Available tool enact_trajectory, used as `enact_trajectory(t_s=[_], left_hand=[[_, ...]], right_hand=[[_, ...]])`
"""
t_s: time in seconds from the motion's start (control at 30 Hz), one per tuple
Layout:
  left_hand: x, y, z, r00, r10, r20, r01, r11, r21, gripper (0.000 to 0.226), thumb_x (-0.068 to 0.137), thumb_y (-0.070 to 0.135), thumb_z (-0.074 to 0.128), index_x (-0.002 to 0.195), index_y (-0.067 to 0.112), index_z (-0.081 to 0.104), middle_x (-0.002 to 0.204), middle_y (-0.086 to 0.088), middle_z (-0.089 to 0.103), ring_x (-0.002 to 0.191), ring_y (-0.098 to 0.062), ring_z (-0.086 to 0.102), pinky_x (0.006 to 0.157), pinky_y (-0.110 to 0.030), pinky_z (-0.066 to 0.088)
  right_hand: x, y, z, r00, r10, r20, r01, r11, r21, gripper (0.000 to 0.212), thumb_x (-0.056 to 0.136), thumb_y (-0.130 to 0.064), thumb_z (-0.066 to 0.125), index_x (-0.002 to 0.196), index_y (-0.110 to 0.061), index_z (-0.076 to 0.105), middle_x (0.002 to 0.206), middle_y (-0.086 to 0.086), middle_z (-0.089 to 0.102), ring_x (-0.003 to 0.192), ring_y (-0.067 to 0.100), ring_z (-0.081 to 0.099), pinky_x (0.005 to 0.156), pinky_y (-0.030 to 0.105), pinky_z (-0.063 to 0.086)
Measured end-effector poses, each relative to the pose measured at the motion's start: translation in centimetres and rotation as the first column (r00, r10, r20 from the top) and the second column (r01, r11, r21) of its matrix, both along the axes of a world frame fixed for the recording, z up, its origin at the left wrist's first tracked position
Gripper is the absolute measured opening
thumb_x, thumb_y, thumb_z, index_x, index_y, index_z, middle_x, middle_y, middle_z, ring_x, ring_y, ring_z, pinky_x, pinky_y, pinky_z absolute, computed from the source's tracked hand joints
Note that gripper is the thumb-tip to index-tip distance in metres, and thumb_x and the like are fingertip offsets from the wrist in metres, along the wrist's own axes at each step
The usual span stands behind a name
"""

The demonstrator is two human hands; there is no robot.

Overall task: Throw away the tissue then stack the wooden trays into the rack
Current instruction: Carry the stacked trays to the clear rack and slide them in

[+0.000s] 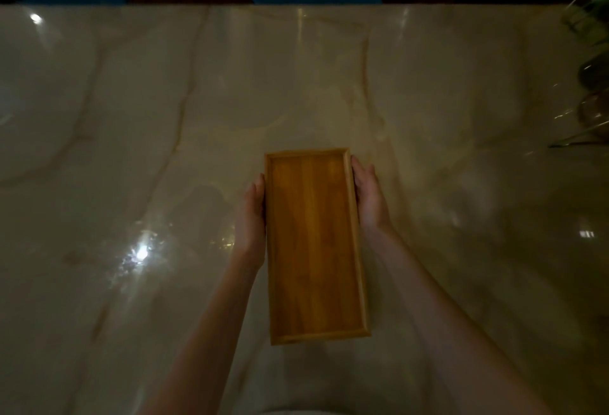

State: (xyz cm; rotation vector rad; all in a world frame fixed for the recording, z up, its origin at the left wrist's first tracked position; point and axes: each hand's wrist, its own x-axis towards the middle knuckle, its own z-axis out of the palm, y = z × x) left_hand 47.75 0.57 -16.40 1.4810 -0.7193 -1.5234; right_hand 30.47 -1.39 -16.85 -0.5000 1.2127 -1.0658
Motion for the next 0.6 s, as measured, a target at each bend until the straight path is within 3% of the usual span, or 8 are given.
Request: enact_trajectory(t_s=[0.07, 0.17, 0.23, 0.3, 0.37, 0.43, 0.5, 0.6], left_hand=[[0.0, 0.0, -0.4, 0.999, -0.048, -0.015, 0.047, 0.998, -0.031, 0.046, 0.096, 0.035, 0.025, 0.086, 0.027, 0.069, 0.081, 0.015, 0.074, 0.079, 0.011, 0.06, 0.059, -0.012, 0.052], [-0.2, -0.1, -0.4, 0.998, -0.055, -0.039, 0.055, 0.998, -0.007, 0.044, 0.095, 0.038, 0.024, 0.09, 0.027, 0.067, 0.078, 0.017, 0.073, 0.079, 0.004, 0.065, 0.061, -0.012, 0.052], [-0.3, 0.0, -0.2, 0.996, -0.064, -0.063, 0.065, 0.998, 0.006, 0.044, 0.095, 0.039, 0.025, 0.097, 0.019, 0.065, 0.079, 0.015, 0.073, 0.08, 0.001, 0.066, 0.062, -0.015, 0.053], [-0.2, -0.1, -0.2, 0.998, -0.023, -0.052, 0.023, 1.0, 0.006, 0.041, 0.095, 0.037, 0.025, 0.089, 0.028, 0.064, 0.078, 0.023, 0.07, 0.075, 0.01, 0.063, 0.064, -0.01, 0.05], [0.0, -0.8, 0.4, 0.999, 0.036, -0.035, -0.036, 0.999, 0.019, 0.037, 0.095, 0.034, 0.023, 0.106, 0.03, 0.059, 0.104, 0.024, 0.062, 0.088, 0.015, 0.056, 0.084, -0.013, 0.044], [-0.1, -1.7, 1.3, 0.998, 0.058, 0.001, -0.058, 0.998, 0.015, 0.046, 0.095, 0.032, 0.025, 0.133, 0.009, 0.037, 0.138, 0.002, 0.045, 0.12, -0.007, 0.047, 0.106, -0.035, 0.035], [-0.6, -2.4, 2.1, 0.997, 0.057, 0.05, -0.057, 0.998, -0.007, 0.045, 0.096, 0.027, 0.027, 0.126, -0.006, 0.021, 0.133, -0.021, 0.031, 0.12, -0.032, 0.034, 0.101, -0.049, 0.031], [-1.0, -2.7, 2.3, 0.993, 0.085, -0.077, -0.086, 0.996, -0.005, 0.044, 0.097, 0.031, 0.026, 0.124, 0.0, 0.042, 0.121, -0.014, 0.051, 0.097, -0.009, 0.056, 0.08, -0.035, 0.047]], right_hand=[[0.2, 0.0, -0.2, 1.0, -0.025, -0.006, 0.025, 1.0, -0.011, 0.048, 0.096, -0.038, 0.018, 0.132, -0.014, 0.04, 0.142, 0.007, 0.041, 0.127, 0.014, 0.039, 0.098, 0.022, 0.037], [0.6, 0.1, -0.3, 0.996, -0.058, -0.064, 0.058, 0.998, -0.006, 0.046, 0.096, -0.036, 0.023, 0.132, -0.012, 0.039, 0.144, 0.009, 0.039, 0.132, 0.018, 0.034, 0.114, 0.039, 0.024], [0.7, 0.0, -0.2, 0.992, -0.067, -0.11, 0.066, 0.998, -0.014, 0.045, 0.096, -0.035, 0.026, 0.131, -0.011, 0.041, 0.143, 0.01, 0.04, 0.132, 0.018, 0.034, 0.115, 0.042, 0.022], [0.5, -0.1, -0.1, 0.99, -0.063, -0.127, 0.063, 0.998, -0.003, 0.042, 0.095, -0.036, 0.028, 0.125, -0.015, 0.049, 0.138, 0.009, 0.046, 0.125, 0.014, 0.043, 0.11, 0.035, 0.031], [0.2, -0.5, 0.0, 0.988, -0.057, -0.144, 0.056, 0.998, -0.008, 0.038, 0.095, -0.037, 0.028, 0.117, -0.021, 0.055, 0.128, 0.001, 0.054, 0.108, 0.002, 0.053, 0.091, 0.018, 0.042], [0.1, -1.2, 0.3, 0.99, -0.063, -0.126, 0.062, 0.998, -0.008, 0.039, 0.095, -0.037, 0.028, 0.123, -0.02, 0.05, 0.128, -0.003, 0.051, 0.108, -0.001, 0.051, 0.083, 0.011, 0.043], [0.2, -1.8, 0.8, 0.991, -0.067, -0.12, 0.065, 0.998, -0.023, 0.046, 0.095, -0.037, 0.025, 0.133, -0.014, 0.035, 0.145, 0.002, 0.034, 0.129, 0.01, 0.035, 0.1, 0.019, 0.032], [0.5, -2.2, 1.4, 0.989, -0.066, -0.131, 0.064, 0.998, -0.024, 0.048, 0.096, -0.035, 0.017, 0.134, -0.011, 0.033, 0.15, 0.007, 0.025, 0.137, 0.017, 0.023, 0.111, 0.028, 0.019]])
